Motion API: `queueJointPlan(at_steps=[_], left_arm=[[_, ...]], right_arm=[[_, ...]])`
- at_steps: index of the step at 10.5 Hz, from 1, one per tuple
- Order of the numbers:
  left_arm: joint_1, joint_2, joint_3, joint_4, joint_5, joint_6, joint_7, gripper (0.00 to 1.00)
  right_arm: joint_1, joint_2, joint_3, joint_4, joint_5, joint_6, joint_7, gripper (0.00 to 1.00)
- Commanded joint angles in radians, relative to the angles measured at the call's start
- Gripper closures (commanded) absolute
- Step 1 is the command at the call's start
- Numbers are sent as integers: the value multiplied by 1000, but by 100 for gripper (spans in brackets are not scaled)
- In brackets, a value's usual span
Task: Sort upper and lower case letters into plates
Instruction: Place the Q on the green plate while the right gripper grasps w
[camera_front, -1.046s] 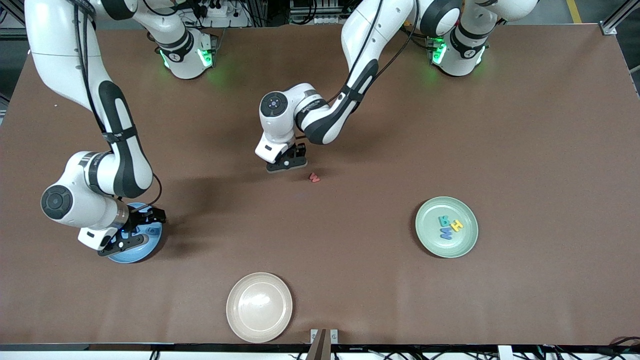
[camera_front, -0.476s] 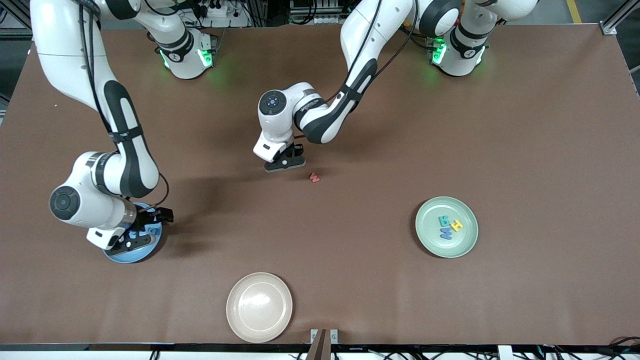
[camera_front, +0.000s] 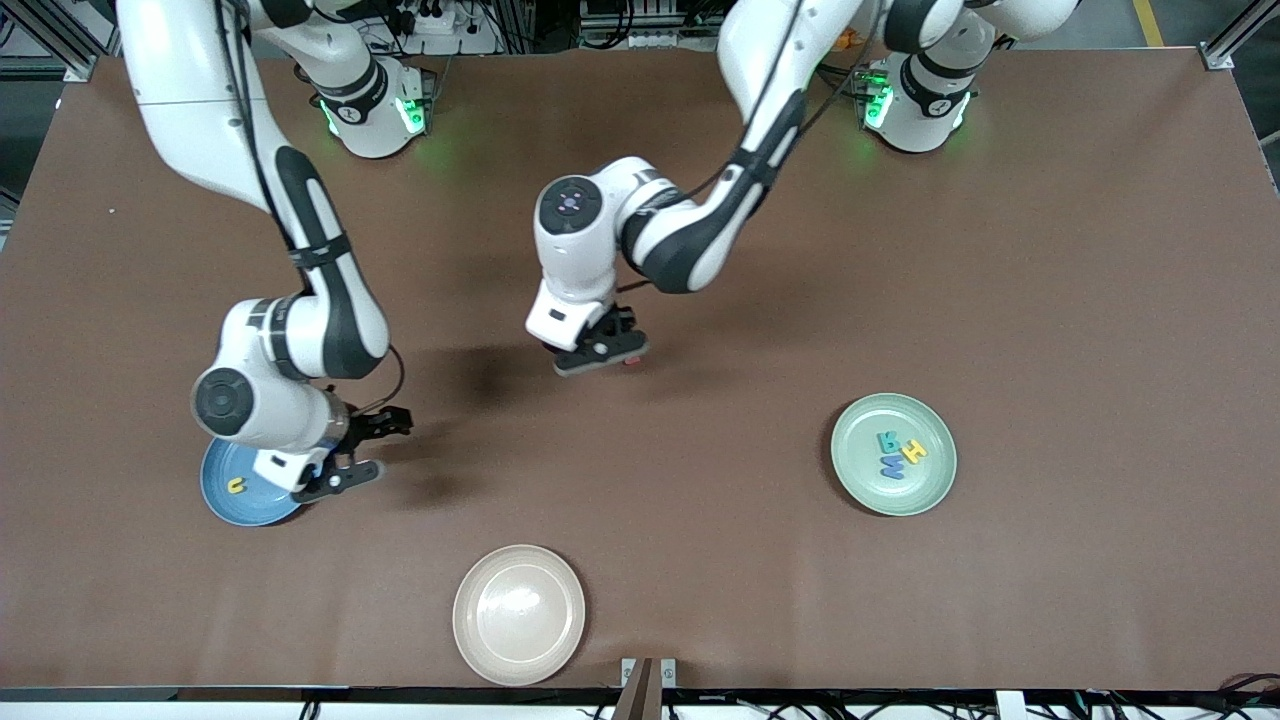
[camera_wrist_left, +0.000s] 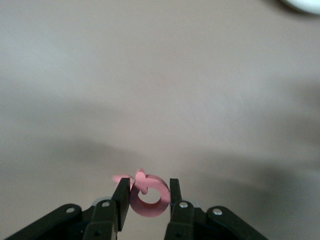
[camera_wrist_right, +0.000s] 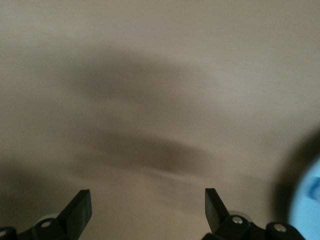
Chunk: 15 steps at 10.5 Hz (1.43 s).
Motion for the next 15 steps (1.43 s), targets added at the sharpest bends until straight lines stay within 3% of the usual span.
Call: queueJointPlan(at_steps=[1,3,5,7,9,10,12,15], left_arm=[[123,-131,6,-59,-36,-132,231,100],[269,-277,-2,-244,-29,-149,492,100],[390,-360,1,-425,-18,-68,725,100],[452,-371,6,-556,34,83,801,100],[501,-334,6,-596,92,174,829,100],[524,-310,7,-592,94,185,844,91],[529,-314,22,-584,94,188,848,0],[529,-433,33,-573,131,172,843,0]], right_arm=[[134,16,-10,49,20,-14,28,0],[252,24,-10,68,19,-11,26,0],[374,51,-12,88,22,-3,38,0],[457,88,-12,100,16,0,104,0],[512,143,-12,149,16,1,182,0],[532,167,-12,173,17,7,230,0],[546,192,-10,192,17,30,255,0],[549,208,-10,194,17,66,255,0]])
